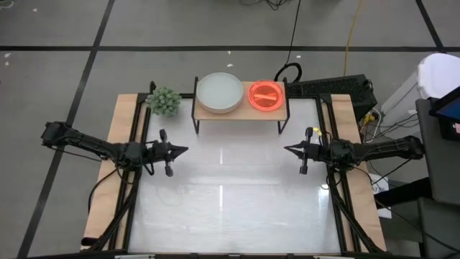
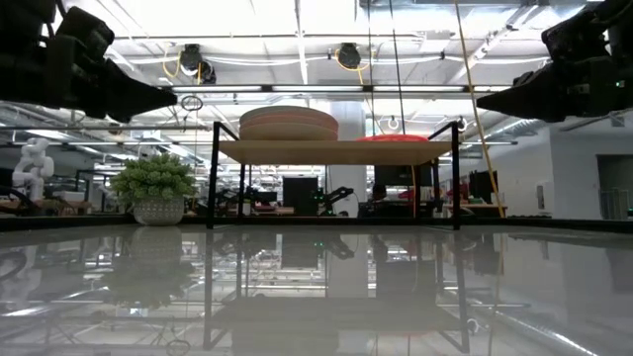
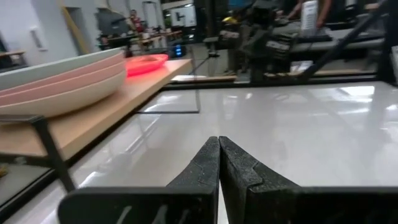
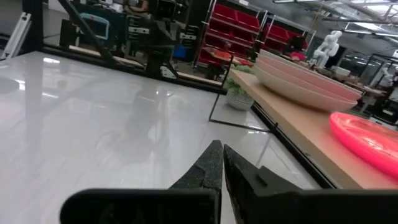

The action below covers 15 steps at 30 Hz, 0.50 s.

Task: Place and stack plates onto a shelf
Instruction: Return to Home Position

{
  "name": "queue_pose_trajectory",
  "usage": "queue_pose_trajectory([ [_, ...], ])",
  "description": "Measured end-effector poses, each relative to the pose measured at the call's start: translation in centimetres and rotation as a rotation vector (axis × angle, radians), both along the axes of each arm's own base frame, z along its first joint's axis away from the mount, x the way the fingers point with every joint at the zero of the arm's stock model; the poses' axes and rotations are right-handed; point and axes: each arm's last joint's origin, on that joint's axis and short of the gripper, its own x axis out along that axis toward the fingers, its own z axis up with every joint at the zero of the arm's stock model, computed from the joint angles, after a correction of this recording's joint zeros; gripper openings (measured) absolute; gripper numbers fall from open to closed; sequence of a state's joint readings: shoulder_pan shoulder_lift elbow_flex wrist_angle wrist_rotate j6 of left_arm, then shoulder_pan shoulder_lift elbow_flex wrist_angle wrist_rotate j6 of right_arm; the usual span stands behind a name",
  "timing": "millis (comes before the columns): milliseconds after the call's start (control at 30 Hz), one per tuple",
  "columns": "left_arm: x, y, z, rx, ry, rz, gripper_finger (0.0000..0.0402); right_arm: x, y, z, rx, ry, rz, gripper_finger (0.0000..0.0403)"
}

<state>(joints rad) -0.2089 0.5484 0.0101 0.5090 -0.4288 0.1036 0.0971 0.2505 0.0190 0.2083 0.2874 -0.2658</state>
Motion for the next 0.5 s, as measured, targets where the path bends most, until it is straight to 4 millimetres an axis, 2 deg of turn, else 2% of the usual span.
queue_pose_trajectory([
  [500, -0.6, 0.3, 1.1, 0.020, -0.088, -0.072, 0.0002, -1.0, -0.1, 0.1, 0.020, -0.029, 0.004, 0.0000],
])
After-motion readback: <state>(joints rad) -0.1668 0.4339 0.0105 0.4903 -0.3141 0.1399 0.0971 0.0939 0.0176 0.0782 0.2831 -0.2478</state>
